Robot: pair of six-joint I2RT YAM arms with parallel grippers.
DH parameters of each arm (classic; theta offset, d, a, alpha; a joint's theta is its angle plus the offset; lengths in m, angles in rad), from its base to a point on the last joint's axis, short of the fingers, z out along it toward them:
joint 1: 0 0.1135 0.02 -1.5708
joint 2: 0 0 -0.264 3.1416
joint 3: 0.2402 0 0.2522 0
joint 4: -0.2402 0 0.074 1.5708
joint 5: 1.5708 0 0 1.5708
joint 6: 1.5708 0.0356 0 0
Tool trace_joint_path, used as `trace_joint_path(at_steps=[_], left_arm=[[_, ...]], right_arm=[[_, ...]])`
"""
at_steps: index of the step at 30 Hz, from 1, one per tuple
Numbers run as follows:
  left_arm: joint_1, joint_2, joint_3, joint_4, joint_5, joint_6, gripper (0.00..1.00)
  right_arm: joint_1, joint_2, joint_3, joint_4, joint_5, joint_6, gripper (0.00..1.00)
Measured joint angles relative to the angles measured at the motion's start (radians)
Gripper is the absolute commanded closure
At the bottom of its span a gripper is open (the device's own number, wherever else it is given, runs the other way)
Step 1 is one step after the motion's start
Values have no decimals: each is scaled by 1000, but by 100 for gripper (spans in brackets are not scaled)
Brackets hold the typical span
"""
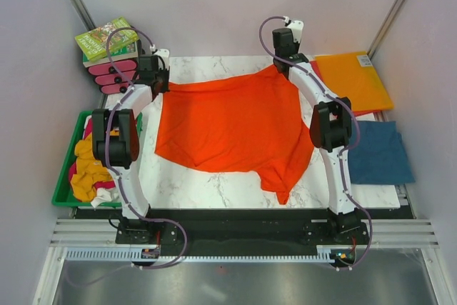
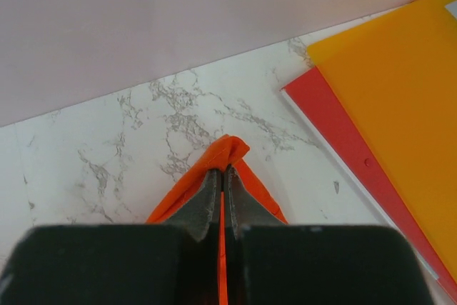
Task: Fold and stack the t-shirts
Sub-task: Fold the tshirt
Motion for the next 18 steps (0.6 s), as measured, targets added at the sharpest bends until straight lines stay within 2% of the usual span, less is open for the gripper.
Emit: trace_joint_path(at_steps=[7,11,18], left_arm=[[0,7,6,0,-8,-21,98],[0,-34,-12,-3,-3,-37,98],[1,-238,-94,-6,2,-43,98]], right_arm=[[0,1,-18,-3,-24,5,100],[6,-102,-195,24,-24,5,100],[21,-400,-528,74,-23,32,100]])
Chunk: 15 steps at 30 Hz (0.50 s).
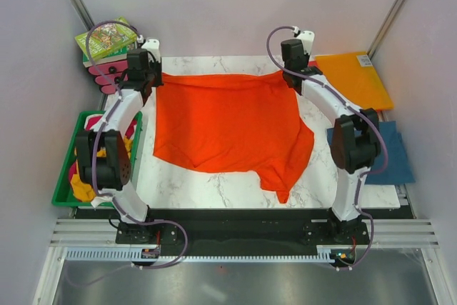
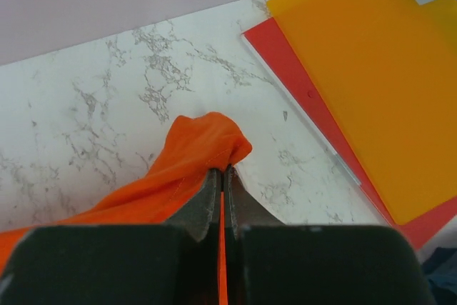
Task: Fold and stack the t-shirts
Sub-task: Fold the tshirt
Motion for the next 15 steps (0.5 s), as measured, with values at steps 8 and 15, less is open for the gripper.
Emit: trace_joint_path(at_steps=[8,15], left_arm=[[6,-142,-132,6,1,0,98],[6,-110,-183,-1,-6,0,98]], right_arm=[[2,-282,-338,74,6,72,100],[15,-342,-575,84,-1,151,100]])
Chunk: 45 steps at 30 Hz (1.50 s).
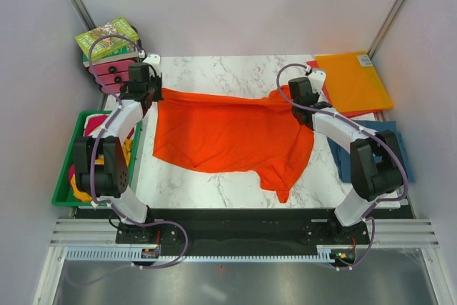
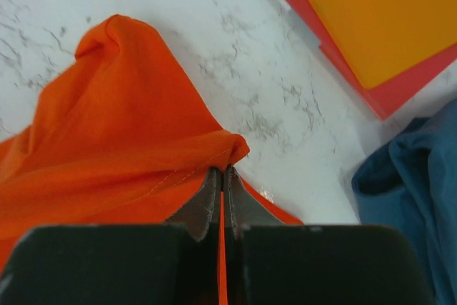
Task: Fold and stack the t-shirts
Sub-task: Fold the tshirt
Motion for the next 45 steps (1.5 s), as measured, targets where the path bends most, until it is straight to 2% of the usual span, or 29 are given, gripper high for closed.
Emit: trace_joint_path(at_steps=[7,22,28,39,45], left_arm=[[0,22,-21,4,-25,0,98],[0,255,16,7,-106,9,98],[0,267,38,8,-121,9,98],[0,191,222,-5,-72,-23,98],[0,260,315,0,-75,-34,98]], right_arm=[[11,-5,-105,2,-3,58,100],[52,73,-140,40,-24,111,100],[78,78,-165,41,-25,118,100],[78,80,-93,35,-20,110,100],[78,101,-34,36,-14,105,100]])
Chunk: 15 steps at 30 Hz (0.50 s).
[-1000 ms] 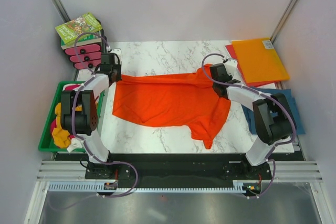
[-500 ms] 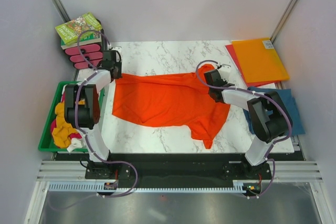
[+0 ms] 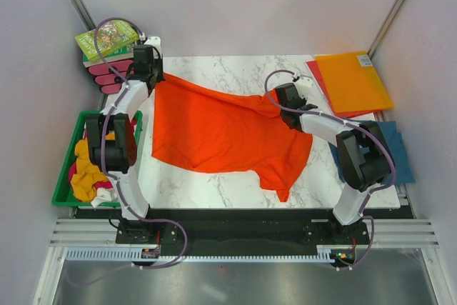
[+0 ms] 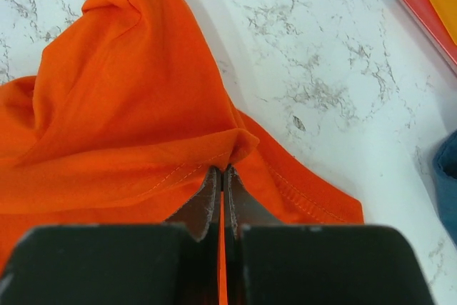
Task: Fold and stack the t-shirts
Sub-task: Fold the tshirt
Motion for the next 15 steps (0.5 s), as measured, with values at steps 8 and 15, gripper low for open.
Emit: trace_joint_path(at_steps=[8,15], left_arm=[[0,171,59,-3,-29,0,98],[0,190,78,-16,-40,0,98]], right_arm=[[0,56,44,-1,0,-12,100],[0,83,66,-1,0,-16,100]])
